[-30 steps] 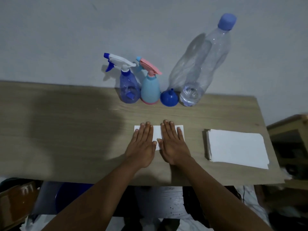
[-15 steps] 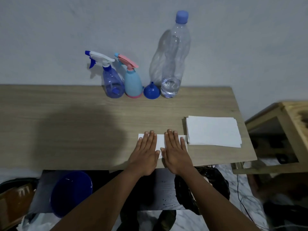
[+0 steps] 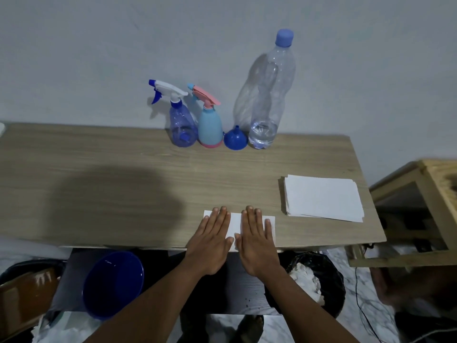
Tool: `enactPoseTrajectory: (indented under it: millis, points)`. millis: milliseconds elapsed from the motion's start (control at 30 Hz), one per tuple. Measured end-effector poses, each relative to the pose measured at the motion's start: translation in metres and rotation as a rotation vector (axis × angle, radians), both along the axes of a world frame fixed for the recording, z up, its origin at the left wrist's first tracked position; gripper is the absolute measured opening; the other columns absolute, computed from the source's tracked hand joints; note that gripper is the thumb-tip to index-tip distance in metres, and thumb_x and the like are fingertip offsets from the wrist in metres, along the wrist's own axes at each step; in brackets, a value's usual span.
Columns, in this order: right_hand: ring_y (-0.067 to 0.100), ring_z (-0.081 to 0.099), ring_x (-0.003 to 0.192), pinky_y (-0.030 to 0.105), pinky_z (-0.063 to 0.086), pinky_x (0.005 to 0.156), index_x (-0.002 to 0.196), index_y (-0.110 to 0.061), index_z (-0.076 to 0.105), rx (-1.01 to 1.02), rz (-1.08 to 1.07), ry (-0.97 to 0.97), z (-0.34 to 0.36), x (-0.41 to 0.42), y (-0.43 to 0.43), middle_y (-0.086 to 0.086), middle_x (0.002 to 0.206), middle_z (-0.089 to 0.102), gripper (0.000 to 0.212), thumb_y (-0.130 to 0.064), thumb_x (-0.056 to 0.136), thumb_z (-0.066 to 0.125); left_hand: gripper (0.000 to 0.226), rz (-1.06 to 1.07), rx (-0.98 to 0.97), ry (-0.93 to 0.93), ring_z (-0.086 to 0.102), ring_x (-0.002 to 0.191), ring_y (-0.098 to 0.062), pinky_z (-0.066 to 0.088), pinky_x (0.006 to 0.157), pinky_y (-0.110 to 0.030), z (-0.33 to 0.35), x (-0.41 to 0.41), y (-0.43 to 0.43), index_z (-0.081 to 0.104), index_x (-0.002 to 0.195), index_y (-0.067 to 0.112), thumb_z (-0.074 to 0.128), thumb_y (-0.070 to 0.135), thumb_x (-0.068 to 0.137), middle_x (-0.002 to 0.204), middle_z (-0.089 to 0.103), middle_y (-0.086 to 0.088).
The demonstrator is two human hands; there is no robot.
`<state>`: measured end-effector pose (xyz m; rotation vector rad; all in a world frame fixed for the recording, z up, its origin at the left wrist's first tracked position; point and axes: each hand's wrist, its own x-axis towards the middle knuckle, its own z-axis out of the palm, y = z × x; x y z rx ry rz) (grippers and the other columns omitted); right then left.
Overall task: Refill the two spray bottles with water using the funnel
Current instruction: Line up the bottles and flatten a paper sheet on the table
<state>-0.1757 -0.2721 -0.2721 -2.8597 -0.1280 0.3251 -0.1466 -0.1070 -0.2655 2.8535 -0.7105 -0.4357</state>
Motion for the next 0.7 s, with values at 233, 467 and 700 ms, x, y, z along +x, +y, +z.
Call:
enactPoseTrajectory:
  millis: [233,467,700]
  points:
    - [0.034,0.010,0.153,0.048,0.003,0.119,0.156,-0.001,0.018,0.000,0.039,-0.089,-0.008,0.020,0.072,0.015,0.165,0.012,0.064,-0.034,0.104,0.036,0.063,0.018,0.000,0.003,-0.024,0.147,-0.016,-0.010,0.118,-0.036,0.005,0.015,0.076,-0.013,0.153,0.012,0.009,0.044,0.102,0.161,-0.021,-0.001]
    - [0.032,0.015,0.152,0.049,0.010,0.118,0.155,-0.002,0.023,0.027,0.068,-0.091,-0.004,0.061,0.156,0.014,0.164,0.020,0.064,-0.035,0.102,0.036,0.063,0.066,0.055,0.055,-0.037,0.140,-0.009,-0.015,0.118,-0.034,0.013,0.050,0.159,-0.026,0.149,0.017,0.006,0.046,0.103,0.154,-0.037,0.005]
    - [0.026,-0.007,0.154,0.049,0.001,0.124,0.158,-0.008,0.003,0.063,0.070,-0.071,-0.004,0.119,0.197,0.008,0.167,0.000,0.065,-0.038,0.105,0.025,0.065,0.086,0.024,0.061,-0.031,0.143,-0.011,-0.014,0.120,-0.033,0.012,0.106,0.202,-0.022,0.151,0.016,0.007,0.047,0.102,0.158,-0.030,0.003]
